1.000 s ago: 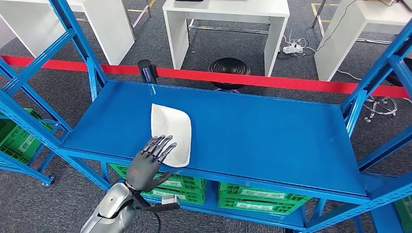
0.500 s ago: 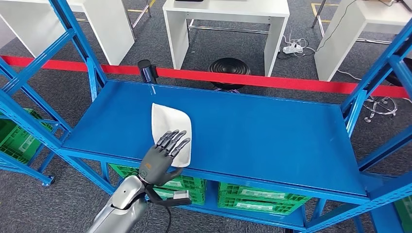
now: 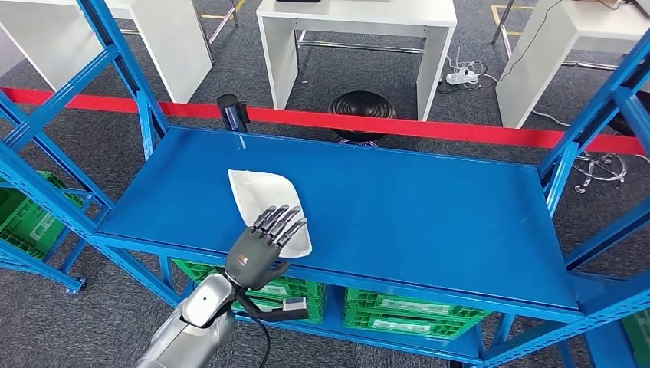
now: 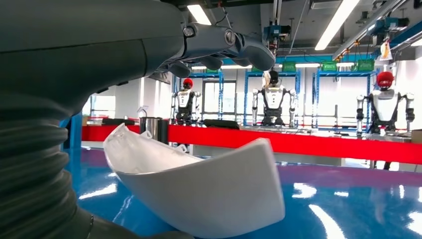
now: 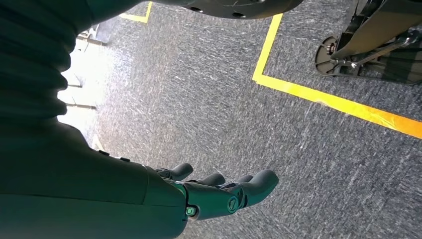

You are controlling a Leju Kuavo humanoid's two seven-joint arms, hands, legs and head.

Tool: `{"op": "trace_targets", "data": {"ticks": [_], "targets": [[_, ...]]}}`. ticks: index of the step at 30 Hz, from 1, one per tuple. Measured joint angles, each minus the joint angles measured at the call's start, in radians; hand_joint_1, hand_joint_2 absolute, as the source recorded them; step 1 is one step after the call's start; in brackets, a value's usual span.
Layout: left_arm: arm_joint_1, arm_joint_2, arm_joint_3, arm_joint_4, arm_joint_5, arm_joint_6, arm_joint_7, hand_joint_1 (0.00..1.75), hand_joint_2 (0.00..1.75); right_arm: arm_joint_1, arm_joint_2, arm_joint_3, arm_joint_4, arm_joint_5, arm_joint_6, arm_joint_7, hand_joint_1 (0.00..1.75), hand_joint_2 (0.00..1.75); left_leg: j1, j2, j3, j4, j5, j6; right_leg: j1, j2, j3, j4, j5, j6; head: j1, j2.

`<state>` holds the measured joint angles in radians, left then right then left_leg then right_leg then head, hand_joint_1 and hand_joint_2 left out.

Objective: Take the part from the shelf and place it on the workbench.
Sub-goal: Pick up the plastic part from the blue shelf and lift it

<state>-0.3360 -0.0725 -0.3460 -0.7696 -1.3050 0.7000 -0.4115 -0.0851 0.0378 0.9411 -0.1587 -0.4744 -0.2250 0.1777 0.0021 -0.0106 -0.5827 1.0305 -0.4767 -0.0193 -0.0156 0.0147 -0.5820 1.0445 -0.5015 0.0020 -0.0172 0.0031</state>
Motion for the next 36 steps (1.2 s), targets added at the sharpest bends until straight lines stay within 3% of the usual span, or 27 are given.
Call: {"op": "trace_targets", "data": {"ticks": [3,22,30,36], "targets": [[-0.005,0.000,0.000,0.009,-0.034,0.000,0.029,1.75,1.75,0.000,0.000,0.000,0.000,-0.002,-0.004,-0.001,0.00,1.75,0.000,0.000,0.000,0.000,0.000,0.000,0.000,0.000,0.000,0.000,0.000,0.000,0.000,0.000],[-0.032,-0.008,0.000,0.058,-0.078,0.000,0.101,1.75,1.75,0.000,0.000,0.004,0.000,-0.015,-0.014,-0.004,0.00,1.75,0.000,0.000,0.000,0.000,0.000,0.000,0.000,0.000,0.000,0.000,0.000,0.000,0.000,0.000],[-0.036,-0.011,0.000,0.071,-0.074,0.001,0.098,1.75,1.75,0.000,0.000,0.004,0.000,-0.019,-0.015,-0.004,0.00,1.75,0.000,0.000,0.000,0.000,0.000,0.000,0.000,0.000,0.000,0.000,0.000,0.000,0.000,0.000],[-0.017,-0.014,0.019,0.009,-0.050,0.002,0.043,1.75,1.75,0.000,0.000,0.006,0.000,-0.024,-0.015,-0.007,0.00,1.75,0.000,0.000,0.000,0.000,0.000,0.000,0.000,0.000,0.000,0.000,0.000,0.000,0.000,0.000]]}}
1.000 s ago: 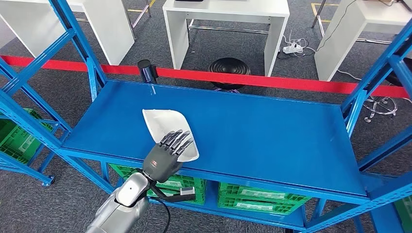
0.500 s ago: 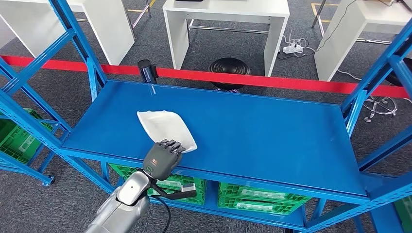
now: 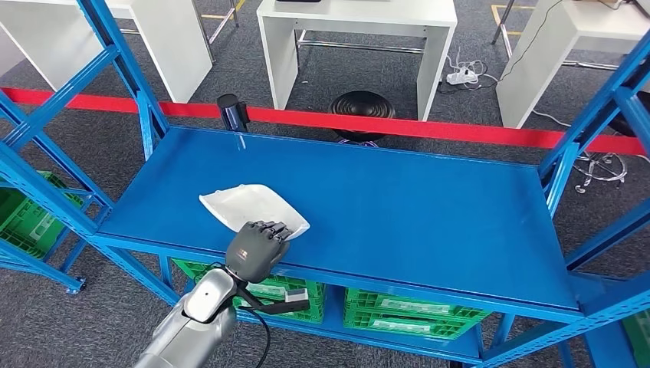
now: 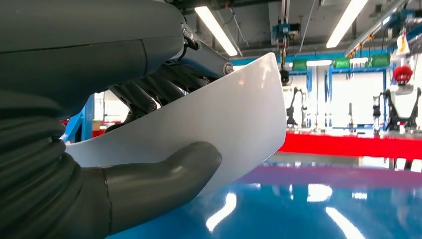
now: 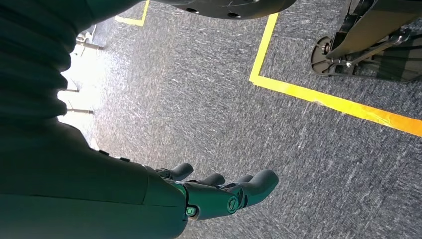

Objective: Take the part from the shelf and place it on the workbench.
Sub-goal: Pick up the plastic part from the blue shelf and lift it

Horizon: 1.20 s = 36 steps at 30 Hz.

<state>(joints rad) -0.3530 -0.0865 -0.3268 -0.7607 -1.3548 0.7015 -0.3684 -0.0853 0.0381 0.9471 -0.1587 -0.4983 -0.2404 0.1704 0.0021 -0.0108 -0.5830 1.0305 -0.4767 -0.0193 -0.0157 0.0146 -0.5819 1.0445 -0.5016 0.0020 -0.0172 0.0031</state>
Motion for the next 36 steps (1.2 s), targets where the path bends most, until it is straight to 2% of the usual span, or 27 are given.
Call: {"op": "trace_targets", "data": {"ticks": [8,20,24,28,33,36], "targets": [[0.063,-0.016,0.039,-0.201,-0.038,0.000,-0.032,1.75,1.75,0.000,0.000,0.002,0.000,-0.007,-0.001,0.000,0.00,1.75,0.000,0.000,0.000,0.000,0.000,0.000,0.000,0.000,0.000,0.000,0.000,0.000,0.000,0.000],[0.129,-0.020,0.040,-0.426,-0.108,0.000,-0.019,1.75,1.75,-0.001,0.000,0.017,0.000,-0.014,-0.002,-0.003,0.00,1.75,0.000,0.000,0.000,0.000,0.000,0.000,0.000,0.000,0.000,0.000,0.000,0.000,0.000,0.000],[0.152,-0.020,0.039,-0.506,-0.093,0.000,-0.056,1.75,1.75,-0.001,0.000,0.021,0.000,-0.015,-0.003,-0.004,0.00,1.75,0.000,0.000,0.000,0.000,-0.001,0.001,0.000,0.000,0.000,0.000,0.000,0.000,0.000,0.000],[0.162,-0.021,0.040,-0.533,-0.050,0.000,-0.114,1.75,1.75,-0.001,0.000,0.024,0.000,-0.019,-0.005,-0.004,0.00,1.75,0.000,0.000,0.000,0.000,-0.001,0.001,0.000,0.000,0.000,0.000,0.000,0.000,0.000,0.000],[0.166,-0.026,0.042,-0.540,-0.023,0.000,-0.144,1.75,1.75,-0.001,0.000,0.026,0.000,-0.024,-0.010,-0.005,0.00,1.75,0.000,0.000,0.000,0.000,-0.001,0.001,0.000,0.000,0.000,0.000,0.000,0.000,0.000,0.000],[0.163,-0.027,0.039,-0.520,0.091,-0.008,-0.195,1.75,1.75,-0.001,0.000,0.026,0.000,-0.025,-0.009,-0.014,0.00,1.75,0.000,0.000,0.000,0.000,-0.001,0.001,0.000,0.000,0.000,0.000,0.000,0.000,0.000,0.000]]}}
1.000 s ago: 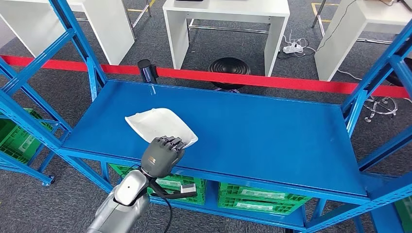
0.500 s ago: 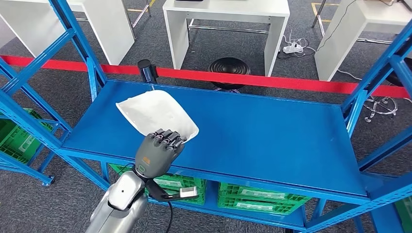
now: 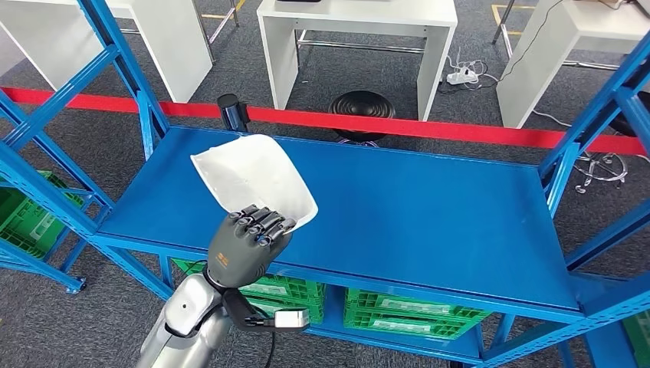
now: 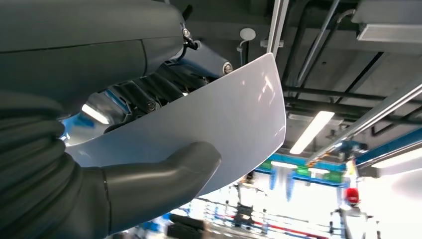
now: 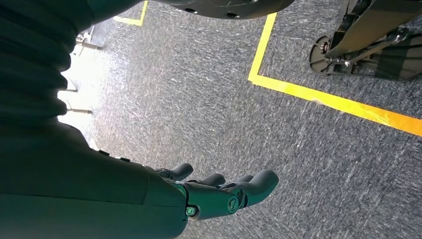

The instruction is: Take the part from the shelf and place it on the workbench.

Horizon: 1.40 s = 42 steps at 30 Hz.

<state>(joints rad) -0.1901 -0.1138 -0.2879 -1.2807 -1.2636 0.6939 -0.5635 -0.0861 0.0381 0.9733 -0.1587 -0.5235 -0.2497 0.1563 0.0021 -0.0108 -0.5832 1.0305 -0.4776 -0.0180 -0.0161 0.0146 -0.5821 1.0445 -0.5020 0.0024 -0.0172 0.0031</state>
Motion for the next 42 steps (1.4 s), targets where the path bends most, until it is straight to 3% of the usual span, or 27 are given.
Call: {"op": "trace_targets", "data": {"ticks": [5,12,23,31,37,42], "targets": [[-0.003,0.014,-0.043,0.041,0.350,-0.127,-0.085,1.75,1.75,0.000,-0.004,0.001,0.000,-0.005,0.017,-0.102,0.00,1.75,0.000,0.000,0.000,0.000,0.000,0.000,0.000,0.000,0.000,0.000,0.000,0.000,0.000,0.000],[0.010,0.062,-0.099,-0.034,0.694,-0.401,-0.133,1.75,1.75,0.000,-0.014,0.001,0.000,-0.017,0.049,-0.190,0.00,1.75,0.000,0.000,0.000,0.000,0.000,0.000,0.000,0.000,0.000,0.000,0.000,0.000,0.000,0.000],[0.028,0.120,-0.136,-0.162,0.962,-0.588,-0.137,1.75,1.75,0.000,-0.015,0.004,0.000,-0.021,0.051,-0.195,0.00,1.75,0.000,0.000,0.000,0.000,0.000,0.000,0.000,0.000,0.000,0.000,-0.001,0.000,0.000,0.000],[0.036,0.141,-0.143,-0.229,1.022,-0.629,-0.138,1.75,1.75,-0.001,-0.016,0.013,0.000,-0.021,0.051,-0.194,0.00,1.75,0.000,0.000,0.000,0.000,0.000,0.000,0.000,0.000,0.000,0.000,-0.001,0.000,0.000,0.000],[0.049,0.139,-0.126,-0.289,1.171,-0.800,-0.138,1.75,1.75,-0.001,-0.016,0.020,0.000,-0.021,0.049,-0.192,0.00,1.75,0.000,0.000,0.000,0.000,-0.001,0.000,0.000,0.000,0.000,0.000,-0.001,0.000,0.000,0.000],[0.057,0.118,-0.077,-0.302,1.197,-0.897,-0.138,1.75,1.75,-0.001,-0.015,0.024,0.000,-0.021,0.020,-0.191,0.00,1.75,-0.002,0.001,0.007,-0.013,0.002,0.021,-0.007,-0.002,0.008,-0.012,0.004,0.013,-0.001,0.000]]}}
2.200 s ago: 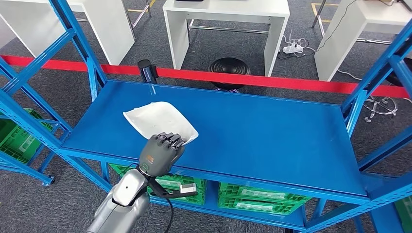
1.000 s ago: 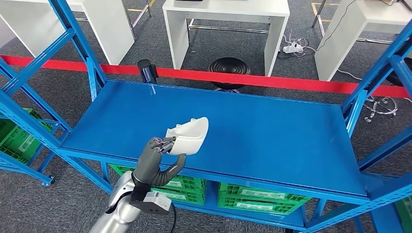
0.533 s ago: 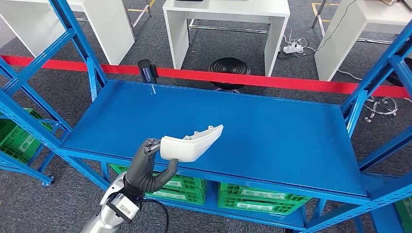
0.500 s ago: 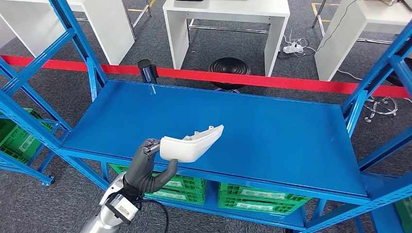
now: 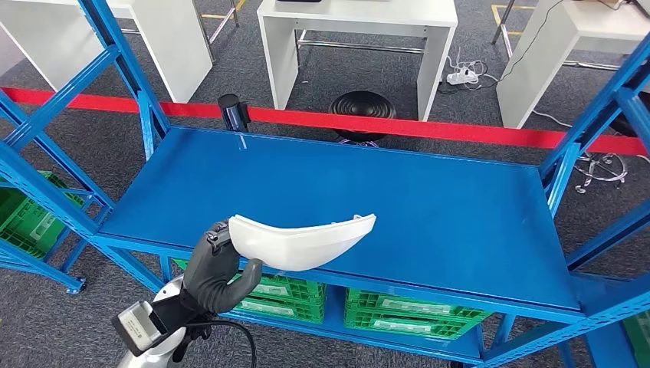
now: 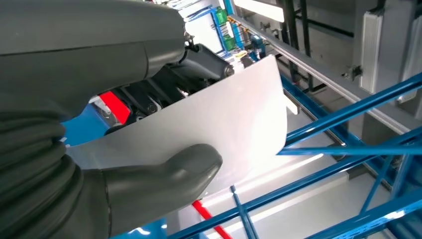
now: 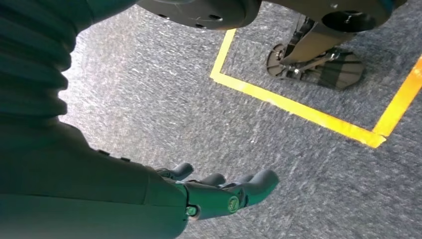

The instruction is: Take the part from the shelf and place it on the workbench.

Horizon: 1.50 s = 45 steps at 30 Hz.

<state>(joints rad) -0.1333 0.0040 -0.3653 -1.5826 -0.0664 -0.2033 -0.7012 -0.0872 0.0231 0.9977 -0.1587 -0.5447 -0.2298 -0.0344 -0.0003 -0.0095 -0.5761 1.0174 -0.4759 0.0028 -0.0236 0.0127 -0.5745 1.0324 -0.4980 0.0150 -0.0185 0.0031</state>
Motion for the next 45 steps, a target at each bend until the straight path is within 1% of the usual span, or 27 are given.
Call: {"op": "trace_targets", "data": {"ticks": [2,5,6,7,8,10,12,14,16,18,20,21,22,23,26,27,31,33,35,36,37,38,39,41,42,43,45], "targets": [[0.002,-0.011,0.014,-0.002,0.005,-0.019,-0.001,1.75,1.75,-0.001,0.000,0.001,0.000,0.001,-0.013,0.006,0.00,1.75,0.007,0.003,0.017,-0.028,0.015,0.007,0.004,-0.002,-0.012,0.034,-0.023,0.004,0.002,0.000],[0.008,-0.027,0.025,0.002,0.004,-0.033,0.000,1.75,1.75,0.000,0.000,0.009,0.000,0.012,-0.053,0.022,0.00,1.75,0.012,0.007,0.024,-0.041,0.021,0.011,0.003,-0.004,-0.096,0.201,-0.106,0.011,0.008,0.000],[0.011,-0.031,0.027,0.004,0.003,-0.036,0.000,1.75,1.75,0.001,0.000,0.013,0.000,0.016,-0.072,0.029,0.00,1.75,0.013,0.008,0.023,-0.040,0.020,0.010,0.000,-0.004,-0.119,0.243,-0.116,0.015,0.009,0.000],[0.013,-0.034,0.030,0.007,0.001,-0.041,0.000,1.75,1.75,0.001,0.000,0.016,0.000,0.017,-0.087,0.038,0.00,1.75,0.015,0.008,0.023,-0.038,0.018,0.006,-0.004,-0.004,-0.125,0.250,-0.108,0.019,0.009,0.000],[0.015,-0.038,0.032,0.009,0.001,-0.048,0.000,1.75,1.75,0.002,0.000,0.019,0.000,0.016,-0.097,0.049,0.00,1.75,0.019,0.008,0.023,-0.034,0.016,0.001,-0.008,-0.005,-0.112,0.219,-0.081,0.024,0.010,0.000],[0.014,-0.045,0.036,0.016,0.002,-0.069,0.000,1.75,1.75,0.001,0.002,0.021,0.000,0.003,-0.100,0.073,0.00,1.75,0.026,0.005,0.020,-0.016,0.006,-0.016,-0.017,-0.007,-0.051,0.096,-0.018,0.035,0.012,0.000],[0.011,-0.051,0.041,0.025,0.002,-0.090,0.001,1.75,1.75,0.000,0.006,0.020,0.000,-0.013,-0.099,0.092,0.00,1.75,0.025,0.003,0.013,0.005,-0.004,-0.034,-0.019,-0.002,-0.020,0.028,0.005,0.025,0.015,0.000],[0.010,-0.054,0.046,0.033,0.003,-0.103,0.001,1.75,1.75,0.001,0.008,0.020,0.001,-0.023,-0.109,0.096,0.00,1.75,0.024,0.002,0.010,0.010,-0.004,-0.047,-0.015,0.003,-0.025,0.030,0.004,0.002,0.014,0.000],[0.010,-0.056,0.052,0.039,0.003,-0.108,0.001,1.75,1.75,0.001,0.009,0.020,0.001,-0.025,-0.136,0.083,0.00,1.75,0.027,0.003,0.006,0.013,-0.010,-0.055,-0.013,0.002,-0.030,0.030,0.008,-0.015,0.011,0.000],[0.011,-0.057,0.060,0.043,-0.002,-0.109,0.000,1.75,1.75,-0.001,0.010,0.020,0.001,-0.023,-0.164,0.063,0.00,1.75,0.027,0.005,-0.020,0.077,-0.061,-0.058,-0.012,-0.001,-0.036,0.027,0.016,-0.029,0.005,0.000],[0.015,-0.057,0.069,0.046,-0.006,-0.109,0.000,1.75,1.75,0.000,0.010,0.020,0.001,-0.022,-0.170,0.056,0.00,1.75,0.025,0.005,-0.068,0.204,-0.138,-0.056,-0.007,-0.005,-0.047,0.026,0.025,-0.038,-0.001,0.000],[0.018,-0.057,0.072,0.047,-0.007,-0.109,0.000,1.75,1.75,0.000,0.010,0.020,0.001,-0.022,-0.164,0.059,0.00,1.75,0.024,0.005,-0.084,0.255,-0.161,-0.054,-0.003,-0.006,-0.054,0.026,0.030,-0.040,-0.003,0.000],[0.022,-0.057,0.074,0.049,-0.008,-0.109,0.000,1.75,1.75,0.000,0.010,0.020,0.001,-0.022,-0.154,0.062,0.00,1.75,0.023,0.005,-0.086,0.276,-0.167,-0.051,0.001,-0.007,-0.062,0.027,0.035,-0.041,-0.004,0.000],[0.025,-0.057,0.076,0.049,-0.008,-0.109,0.000,1.75,1.75,0.001,0.010,0.020,0.001,-0.022,-0.141,0.065,0.00,1.75,0.021,0.005,-0.069,0.259,-0.156,-0.046,0.004,-0.007,-0.069,0.027,0.041,-0.041,-0.005,0.000],[0.026,-0.058,0.080,0.047,-0.007,-0.111,0.000,1.75,1.75,0.000,0.010,0.020,0.001,-0.021,-0.101,0.069,0.00,1.75,0.011,0.006,0.047,0.067,-0.093,-0.026,0.008,-0.007,-0.083,0.026,0.060,-0.033,-0.006,0.000],[0.025,-0.058,0.081,0.046,-0.007,-0.111,0.000,1.75,1.75,0.000,0.011,0.020,0.000,-0.021,-0.091,0.069,0.00,1.75,0.006,0.007,0.071,0.022,-0.082,-0.021,0.008,-0.007,-0.084,0.024,0.066,-0.027,-0.006,0.000],[0.025,-0.059,0.086,0.045,-0.005,-0.111,-0.001,1.75,1.75,0.000,0.010,0.020,0.000,-0.025,-0.074,0.066,0.00,1.75,-0.005,0.009,0.065,-0.003,-0.050,0.002,0.001,-0.008,-0.088,0.014,0.083,0.001,-0.007,0.000],[0.025,-0.060,0.087,0.045,-0.005,-0.111,-0.001,1.75,1.75,0.001,0.009,0.020,0.000,-0.036,-0.065,0.062,0.00,1.75,-0.001,0.015,0.048,-0.010,-0.025,0.016,0.000,-0.007,-0.110,0.063,0.027,0.008,-0.004,0.000],[0.027,-0.061,0.088,0.045,-0.005,-0.111,0.000,1.75,1.75,0.000,0.008,0.017,0.000,-0.050,-0.050,0.057,0.00,1.75,-0.002,0.025,0.023,-0.009,-0.006,0.025,0.002,-0.007,-0.147,0.183,-0.070,0.012,0.002,0.000],[0.028,-0.061,0.088,0.046,-0.004,-0.111,0.000,1.75,1.75,0.000,0.006,0.016,0.000,-0.054,-0.045,0.055,0.00,1.75,-0.003,0.032,0.010,-0.008,0.003,0.026,0.003,-0.007,-0.159,0.242,-0.100,0.014,0.004,0.000],[0.028,-0.061,0.089,0.047,-0.004,-0.111,0.000,1.75,1.75,0.001,0.005,0.015,0.000,-0.056,-0.042,0.053,0.00,1.75,-0.005,0.040,-0.003,-0.006,0.012,0.026,0.004,-0.008,-0.157,0.275,-0.109,0.015,0.005,0.000],[0.029,-0.060,0.089,0.047,-0.004,-0.111,0.000,1.75,1.75,0.001,0.004,0.015,0.000,-0.057,-0.041,0.053,0.00,1.75,-0.005,0.048,-0.017,-0.004,0.019,0.025,0.004,-0.009,-0.138,0.274,-0.098,0.015,0.005,0.000],[0.029,-0.060,0.089,0.048,-0.003,-0.111,0.000,1.75,1.75,0.001,0.003,0.015,0.000,-0.057,-0.041,0.052,0.00,1.75,-0.005,0.058,-0.030,0.000,0.026,0.023,0.004,-0.013,-0.100,0.236,-0.075,0.015,0.005,0.000],[0.029,-0.060,0.089,0.047,-0.002,-0.111,0.000,1.75,1.75,-0.002,0.002,0.015,0.000,-0.057,-0.040,0.051,0.00,1.75,-0.006,0.075,-0.049,0.013,0.035,0.016,0.009,-0.045,0.002,0.100,-0.050,0.011,0.007,0.000],[0.030,-0.060,0.090,0.047,-0.001,-0.111,0.000,1.75,1.75,-0.003,0.002,0.015,0.000,-0.057,-0.040,0.050,0.00,1.75,-0.007,0.083,-0.054,0.018,0.039,0.011,0.013,-0.061,0.037,0.048,-0.047,0.004,0.007,0.000],[0.030,-0.059,0.090,0.046,-0.001,-0.111,0.000,1.75,1.75,-0.005,0.002,0.015,0.000,-0.057,-0.040,0.050,0.00,1.75,-0.007,0.092,-0.055,0.022,0.042,0.005,0.017,-0.072,0.055,0.016,-0.052,-0.005,0.007,0.000],[0.030,-0.059,0.091,0.045,0.000,-0.111,0.000,1.75,1.75,-0.005,0.001,0.015,0.000,-0.057,-0.039,0.049,0.00,1.75,-0.007,0.110,-0.055,0.021,0.052,-0.006,0.021,-0.063,0.049,0.008,-0.045,-0.024,0.007,0.000]]}}
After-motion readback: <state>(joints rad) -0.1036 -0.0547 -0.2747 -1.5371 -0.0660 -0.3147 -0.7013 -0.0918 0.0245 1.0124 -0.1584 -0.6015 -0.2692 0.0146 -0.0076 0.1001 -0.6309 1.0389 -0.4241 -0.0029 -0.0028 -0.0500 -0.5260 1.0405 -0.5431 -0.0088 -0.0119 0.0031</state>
